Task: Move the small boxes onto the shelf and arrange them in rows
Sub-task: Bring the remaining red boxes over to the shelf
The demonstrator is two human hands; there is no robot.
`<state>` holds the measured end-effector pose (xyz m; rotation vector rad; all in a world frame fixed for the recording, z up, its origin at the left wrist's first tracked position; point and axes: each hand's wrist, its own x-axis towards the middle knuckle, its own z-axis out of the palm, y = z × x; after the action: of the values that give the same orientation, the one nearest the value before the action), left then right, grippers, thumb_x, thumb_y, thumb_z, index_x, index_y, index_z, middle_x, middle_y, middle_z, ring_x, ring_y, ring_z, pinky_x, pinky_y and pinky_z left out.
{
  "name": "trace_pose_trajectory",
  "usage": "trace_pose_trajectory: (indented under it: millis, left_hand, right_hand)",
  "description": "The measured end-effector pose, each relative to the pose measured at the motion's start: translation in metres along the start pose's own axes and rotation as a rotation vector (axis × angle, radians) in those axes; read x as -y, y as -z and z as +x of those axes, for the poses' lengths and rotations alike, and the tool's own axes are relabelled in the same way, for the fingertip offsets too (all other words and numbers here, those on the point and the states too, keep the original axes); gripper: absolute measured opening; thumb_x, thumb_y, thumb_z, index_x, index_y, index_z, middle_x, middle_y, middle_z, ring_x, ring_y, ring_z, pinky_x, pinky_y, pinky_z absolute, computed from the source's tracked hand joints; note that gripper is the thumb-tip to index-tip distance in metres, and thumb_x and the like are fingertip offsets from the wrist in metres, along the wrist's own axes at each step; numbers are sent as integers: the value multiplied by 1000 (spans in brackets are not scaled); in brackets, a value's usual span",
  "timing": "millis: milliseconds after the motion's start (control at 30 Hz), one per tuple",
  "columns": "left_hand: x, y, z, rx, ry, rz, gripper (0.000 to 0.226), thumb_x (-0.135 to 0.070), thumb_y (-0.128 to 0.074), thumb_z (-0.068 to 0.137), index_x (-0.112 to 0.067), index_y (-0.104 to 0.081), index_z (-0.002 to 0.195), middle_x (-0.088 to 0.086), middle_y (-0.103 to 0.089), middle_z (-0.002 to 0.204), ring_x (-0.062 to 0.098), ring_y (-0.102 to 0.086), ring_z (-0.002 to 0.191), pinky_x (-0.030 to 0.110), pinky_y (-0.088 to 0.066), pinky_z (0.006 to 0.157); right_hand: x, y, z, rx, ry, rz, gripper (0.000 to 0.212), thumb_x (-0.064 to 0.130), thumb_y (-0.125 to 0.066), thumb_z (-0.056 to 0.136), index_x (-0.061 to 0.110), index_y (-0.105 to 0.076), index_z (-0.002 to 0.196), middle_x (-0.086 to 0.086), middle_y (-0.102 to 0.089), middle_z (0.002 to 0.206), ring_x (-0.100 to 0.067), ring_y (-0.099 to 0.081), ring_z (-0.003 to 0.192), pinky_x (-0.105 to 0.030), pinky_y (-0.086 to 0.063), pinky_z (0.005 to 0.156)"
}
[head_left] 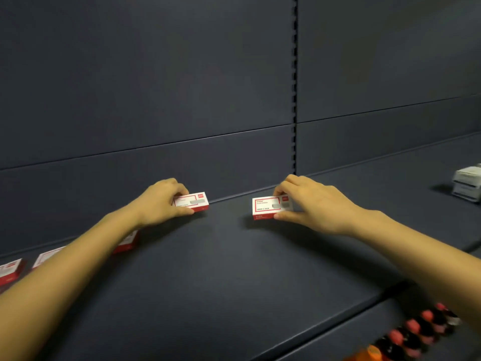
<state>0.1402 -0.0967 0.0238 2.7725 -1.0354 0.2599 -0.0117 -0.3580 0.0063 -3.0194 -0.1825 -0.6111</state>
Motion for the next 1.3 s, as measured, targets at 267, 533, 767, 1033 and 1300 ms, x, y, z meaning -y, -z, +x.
trace_pose_trajectory:
  millis: [267, 533, 767, 1033, 1300]
  left_hand:
    - [-138, 13, 27, -85, -243, -140, 39, -36, -69, 77, -14, -62, 109, 4, -61, 106, 20, -58, 93, 36, -50, 83]
    - [-310, -3, 51, -178, -378, -288, 35, -36, -76, 70, -17, -67, 99, -1, -67, 96, 17, -61, 86, 37, -51, 80]
    - [-435, -29, 76, -190, -442, -346, 36, -43, -74, 68, -22, -67, 97, -6, -65, 93, 13, -59, 84, 40, -53, 77]
    - [-547, -47, 120, -132, -540, -310, 43, -45, -71, 71, -20, -64, 104, -4, -64, 102, 11, -56, 87, 36, -52, 78]
    - [-638, -81, 182, -77, -592, -255, 45, -46, -71, 71, -18, -64, 105, -2, -65, 106, 12, -56, 86, 33, -51, 76]
  right_hand:
    - [-79, 54, -67, -75, -129, -32, 43, 52, -52, 85, 28, -47, 120, 7, -44, 120, -11, -43, 107, -29, -41, 73]
    - [-191, 114, -168, -74, -301, -76, 40, 47, -56, 85, 25, -51, 118, 4, -47, 117, -14, -44, 109, -33, -42, 82]
    - [-286, 145, -259, -60, -423, -118, 43, 48, -56, 85, 25, -51, 121, 3, -48, 118, -14, -46, 107, -35, -45, 83]
    - [-378, 165, -317, -44, -539, -144, 41, 46, -56, 85, 26, -51, 120, 2, -49, 120, -15, -48, 105, -36, -48, 82]
    - [-474, 166, -346, -37, -605, -199, 43, 50, -56, 85, 29, -50, 121, 4, -48, 122, -12, -46, 106, -29, -45, 75]
